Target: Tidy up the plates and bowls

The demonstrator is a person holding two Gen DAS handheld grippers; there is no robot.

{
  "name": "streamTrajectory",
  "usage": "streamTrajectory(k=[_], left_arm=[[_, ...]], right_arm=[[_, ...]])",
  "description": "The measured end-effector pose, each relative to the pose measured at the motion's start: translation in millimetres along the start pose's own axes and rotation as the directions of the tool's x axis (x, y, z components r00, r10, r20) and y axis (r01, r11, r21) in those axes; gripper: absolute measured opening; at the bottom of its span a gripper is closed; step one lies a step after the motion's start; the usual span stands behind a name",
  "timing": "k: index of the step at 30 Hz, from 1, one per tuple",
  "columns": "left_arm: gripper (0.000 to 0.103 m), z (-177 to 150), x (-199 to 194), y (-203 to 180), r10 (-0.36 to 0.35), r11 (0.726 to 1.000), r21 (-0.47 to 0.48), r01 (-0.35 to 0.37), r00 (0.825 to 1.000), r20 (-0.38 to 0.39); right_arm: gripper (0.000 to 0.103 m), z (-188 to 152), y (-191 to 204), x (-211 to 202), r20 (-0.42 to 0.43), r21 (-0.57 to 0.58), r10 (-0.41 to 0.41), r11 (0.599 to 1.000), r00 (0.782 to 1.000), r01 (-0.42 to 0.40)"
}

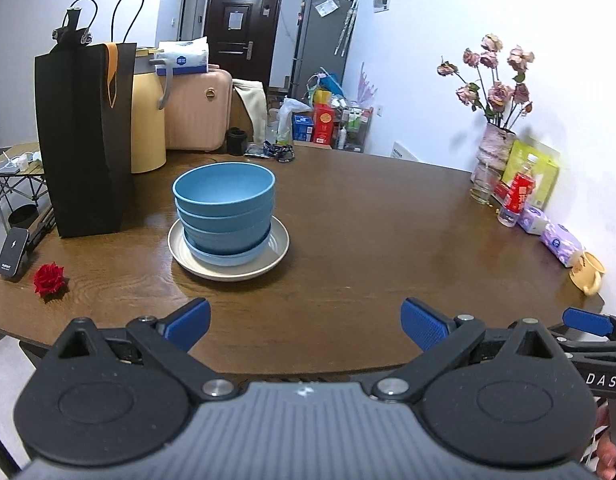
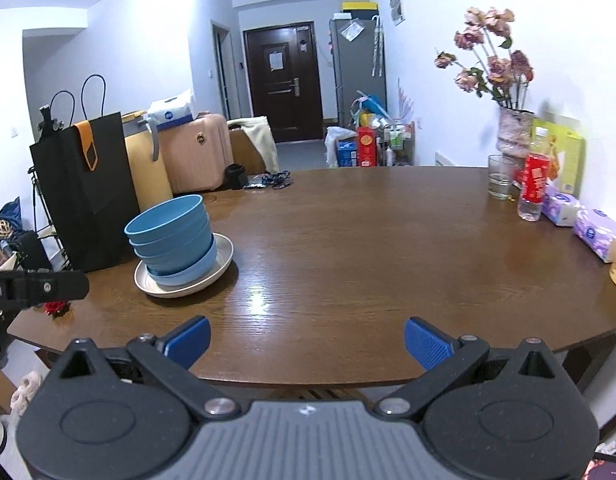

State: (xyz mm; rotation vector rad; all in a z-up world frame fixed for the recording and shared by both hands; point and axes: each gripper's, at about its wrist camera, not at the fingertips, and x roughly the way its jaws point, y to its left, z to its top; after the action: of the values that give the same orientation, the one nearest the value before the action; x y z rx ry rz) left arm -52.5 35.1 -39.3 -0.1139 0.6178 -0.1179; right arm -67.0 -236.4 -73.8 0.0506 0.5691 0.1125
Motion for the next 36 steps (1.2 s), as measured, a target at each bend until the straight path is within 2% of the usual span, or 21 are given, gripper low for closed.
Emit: streamTrajectory(k=[13, 36], left_arm=[[0.103, -9.3, -19.7, -5.8, -0.011, 1.000, 0.020, 0.011, 1.000, 0.020], [0.103, -13.7, -27.3, -14.0, -0.017, 0.999, 0.043, 0.016, 0.999, 0.031]], right_arm=[[0.103, -12.9, 3.7, -26.7, 0.032, -0.009, -0.007, 1.000, 0.999, 0.008], [0.103, -17.6, -3.6, -37.2, 0.050, 0.014, -0.014, 1.000, 0.999, 0.013]])
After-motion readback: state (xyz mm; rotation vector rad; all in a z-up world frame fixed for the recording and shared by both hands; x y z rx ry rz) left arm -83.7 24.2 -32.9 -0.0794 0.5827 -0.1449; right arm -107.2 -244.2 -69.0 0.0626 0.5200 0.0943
